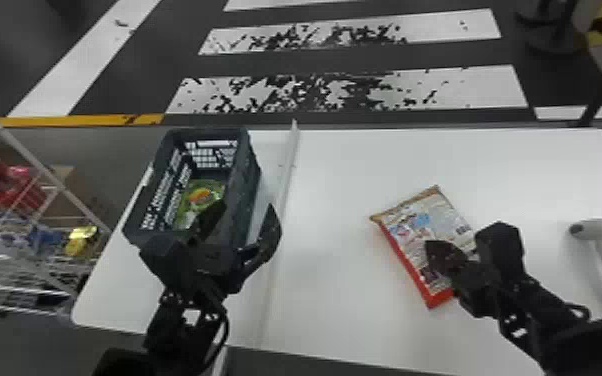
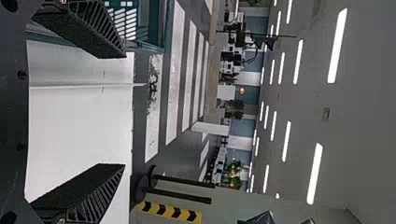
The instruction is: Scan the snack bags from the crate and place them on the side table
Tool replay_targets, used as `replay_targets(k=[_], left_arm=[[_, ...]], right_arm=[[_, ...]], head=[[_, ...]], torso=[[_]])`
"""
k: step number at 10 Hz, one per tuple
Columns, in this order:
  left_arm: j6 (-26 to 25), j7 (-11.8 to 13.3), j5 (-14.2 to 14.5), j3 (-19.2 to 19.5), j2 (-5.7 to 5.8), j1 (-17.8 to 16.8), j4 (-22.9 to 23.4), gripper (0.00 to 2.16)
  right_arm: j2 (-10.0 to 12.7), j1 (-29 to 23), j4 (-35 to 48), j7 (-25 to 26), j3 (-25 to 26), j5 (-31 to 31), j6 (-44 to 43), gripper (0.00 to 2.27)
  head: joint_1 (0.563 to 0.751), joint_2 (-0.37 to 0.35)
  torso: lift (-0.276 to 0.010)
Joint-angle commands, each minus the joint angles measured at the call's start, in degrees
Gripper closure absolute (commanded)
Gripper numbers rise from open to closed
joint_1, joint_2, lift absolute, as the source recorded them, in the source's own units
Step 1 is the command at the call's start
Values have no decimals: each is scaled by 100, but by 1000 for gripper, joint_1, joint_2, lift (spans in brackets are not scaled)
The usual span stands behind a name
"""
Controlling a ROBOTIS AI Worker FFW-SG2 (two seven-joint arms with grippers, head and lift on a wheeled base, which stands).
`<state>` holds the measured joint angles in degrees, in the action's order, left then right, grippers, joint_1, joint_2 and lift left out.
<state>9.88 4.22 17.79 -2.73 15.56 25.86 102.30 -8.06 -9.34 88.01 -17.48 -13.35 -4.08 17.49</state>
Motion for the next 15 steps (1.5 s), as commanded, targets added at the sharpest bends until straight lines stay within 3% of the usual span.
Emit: replay_targets(k=[1, 3, 7, 12, 15], left_arm=[[0, 0, -4, -35, 0, -29, -17, 29], [0, 0, -4, -79, 8, -73, -44, 29], [0, 0, -4, -88, 26, -73, -17, 29], [-35, 0, -4, -140, 52, -90, 0, 29], [-35, 0, -4, -149, 70, -99, 18, 36]], right_arm=[[6, 46, -328, -10, -18, -5, -189, 2263], [15, 2, -337, -10, -10, -14, -382, 2263], [6, -499, 1254, -10, -115, -14, -101, 2260], [15, 73, 384, -10, -915, -286, -154, 2260], [147, 591, -354, -1, -1223, -568, -171, 2260]], head=[[695, 176], [695, 170], [695, 182], [695, 252], [695, 283]], torso=[[-50], [-50], [-50], [-50], [-50]])
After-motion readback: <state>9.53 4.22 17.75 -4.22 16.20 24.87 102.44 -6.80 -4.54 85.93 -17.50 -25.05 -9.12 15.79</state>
